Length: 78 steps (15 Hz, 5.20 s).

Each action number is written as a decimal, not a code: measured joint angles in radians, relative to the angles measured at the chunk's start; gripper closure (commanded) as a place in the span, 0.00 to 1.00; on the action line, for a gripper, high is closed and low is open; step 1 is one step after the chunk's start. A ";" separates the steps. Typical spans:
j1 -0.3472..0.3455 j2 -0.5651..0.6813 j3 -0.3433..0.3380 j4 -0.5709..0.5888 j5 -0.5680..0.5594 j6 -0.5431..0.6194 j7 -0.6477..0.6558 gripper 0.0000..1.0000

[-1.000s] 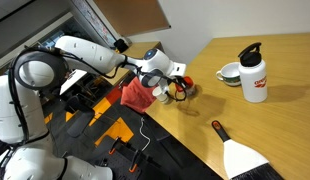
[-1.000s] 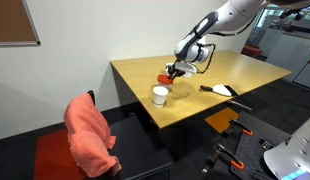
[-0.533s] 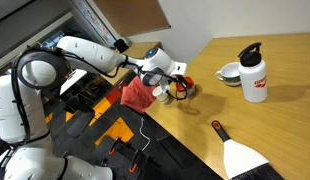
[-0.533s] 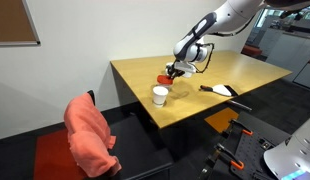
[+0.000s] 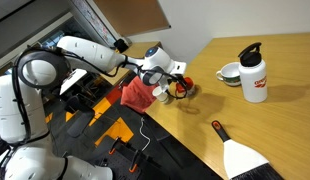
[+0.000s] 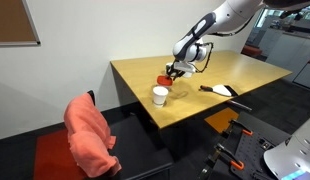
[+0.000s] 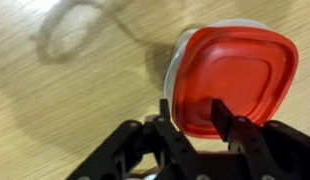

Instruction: Move the candies from the white cup to the bowl and close it

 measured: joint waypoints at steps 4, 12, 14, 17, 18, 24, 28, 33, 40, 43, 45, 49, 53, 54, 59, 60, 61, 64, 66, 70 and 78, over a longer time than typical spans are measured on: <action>0.009 -0.009 0.002 -0.002 0.000 0.002 0.000 0.00; 0.002 -0.145 0.005 -0.078 0.000 0.010 -0.042 0.00; -0.019 -0.193 0.015 -0.105 0.000 0.010 -0.081 0.00; -0.075 -0.241 0.050 -0.120 0.004 -0.003 -0.169 0.00; -0.097 -0.250 0.063 -0.119 0.006 -0.016 -0.203 0.00; -0.229 -0.280 0.102 -0.105 0.013 -0.277 -0.494 0.00; -0.273 -0.291 0.036 -0.090 -0.036 -0.464 -0.691 0.00; -0.270 -0.290 -0.074 -0.089 -0.288 -0.474 -0.790 0.00; -0.258 -0.284 -0.090 -0.089 -0.349 -0.468 -0.802 0.00; -0.214 -0.270 -0.148 -0.098 -0.528 -0.400 -0.743 0.00; -0.198 -0.261 -0.181 -0.110 -0.648 -0.344 -0.732 0.00; -0.219 -0.245 -0.197 -0.149 -0.748 -0.224 -0.816 0.00; -0.317 -0.225 -0.125 -0.209 -0.685 -0.065 -1.064 0.00; -0.364 -0.220 -0.080 -0.224 -0.646 -0.035 -1.144 0.00; -0.446 -0.210 -0.004 -0.234 -0.567 -0.029 -1.272 0.00; -0.446 -0.210 -0.002 -0.234 -0.566 -0.029 -1.272 0.00; -0.444 -0.208 -0.002 -0.234 -0.564 -0.029 -1.272 0.00; -0.447 -0.190 0.005 -0.229 -0.534 -0.029 -1.316 0.00; -0.458 -0.166 0.016 -0.218 -0.510 -0.029 -1.360 0.00; -0.499 -0.109 0.048 -0.184 -0.489 -0.029 -1.455 0.00; -0.550 -0.002 0.088 -0.104 -0.484 -0.029 -1.552 0.00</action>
